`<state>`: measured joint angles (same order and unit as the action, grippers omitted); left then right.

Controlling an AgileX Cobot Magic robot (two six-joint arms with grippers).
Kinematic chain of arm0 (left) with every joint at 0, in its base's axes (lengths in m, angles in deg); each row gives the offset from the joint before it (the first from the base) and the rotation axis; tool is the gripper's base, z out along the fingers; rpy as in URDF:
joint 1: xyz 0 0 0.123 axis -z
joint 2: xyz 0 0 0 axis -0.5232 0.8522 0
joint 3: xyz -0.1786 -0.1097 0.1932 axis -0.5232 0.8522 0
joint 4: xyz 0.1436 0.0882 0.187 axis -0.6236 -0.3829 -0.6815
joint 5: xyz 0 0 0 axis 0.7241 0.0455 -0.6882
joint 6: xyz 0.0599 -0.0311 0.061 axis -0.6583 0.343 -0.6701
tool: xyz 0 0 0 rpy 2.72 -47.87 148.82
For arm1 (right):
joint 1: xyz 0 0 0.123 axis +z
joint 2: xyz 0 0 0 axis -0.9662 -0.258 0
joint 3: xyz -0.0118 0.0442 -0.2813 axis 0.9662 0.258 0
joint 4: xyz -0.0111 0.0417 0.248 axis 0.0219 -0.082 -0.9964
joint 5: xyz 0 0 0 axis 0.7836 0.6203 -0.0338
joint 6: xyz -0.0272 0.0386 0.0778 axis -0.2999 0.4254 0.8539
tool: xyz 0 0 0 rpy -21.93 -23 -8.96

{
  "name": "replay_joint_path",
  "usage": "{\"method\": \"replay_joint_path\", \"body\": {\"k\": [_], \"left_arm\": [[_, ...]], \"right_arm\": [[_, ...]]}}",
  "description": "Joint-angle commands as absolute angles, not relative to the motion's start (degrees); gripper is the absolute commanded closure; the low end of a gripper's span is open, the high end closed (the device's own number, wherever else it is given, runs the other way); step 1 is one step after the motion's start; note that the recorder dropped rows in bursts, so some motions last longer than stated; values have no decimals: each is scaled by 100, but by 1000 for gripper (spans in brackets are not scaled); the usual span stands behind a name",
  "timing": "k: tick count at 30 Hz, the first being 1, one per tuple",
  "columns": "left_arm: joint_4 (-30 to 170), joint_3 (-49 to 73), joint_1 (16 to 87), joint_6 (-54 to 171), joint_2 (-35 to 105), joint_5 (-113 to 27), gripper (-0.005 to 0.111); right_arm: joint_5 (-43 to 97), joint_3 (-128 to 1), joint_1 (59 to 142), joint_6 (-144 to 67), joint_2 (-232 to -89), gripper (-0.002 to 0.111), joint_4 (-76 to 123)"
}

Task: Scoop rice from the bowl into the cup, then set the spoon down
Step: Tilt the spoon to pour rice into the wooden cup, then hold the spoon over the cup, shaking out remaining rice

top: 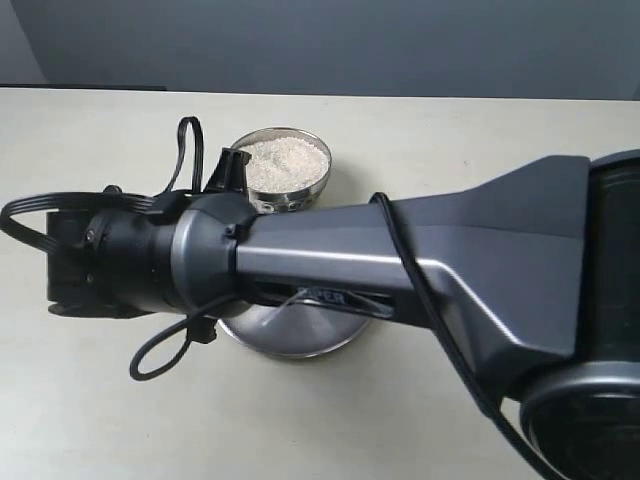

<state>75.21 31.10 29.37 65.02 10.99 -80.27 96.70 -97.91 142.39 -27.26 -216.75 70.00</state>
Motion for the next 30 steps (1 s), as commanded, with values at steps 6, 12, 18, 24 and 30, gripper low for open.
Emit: {"method": "replay_joint_path", "body": {"k": [6, 12, 18, 24, 30], "left_arm": [[7513, 3115, 2924, 6499, 1112, -7992, 106], [7513, 3115, 2924, 6499, 1112, -7992, 106], [7457, 3115, 2924, 6499, 1112, -7992, 106], [7409, 3115, 2924, 6499, 1112, -7992, 106], [7405, 3115, 2924, 6499, 1112, -8003, 106]], "right_arm": [[9680, -9772, 14236, -2739, -21686, 109, 7139], [9680, -9772, 14249, -2560, -21686, 109, 7430], [9680, -9772, 14249, -2560, -21686, 109, 7487], [9680, -9580, 14249, -2560, -21678, 109, 7803], [9680, -9239, 14333, -2501, -21678, 109, 7995]]}}
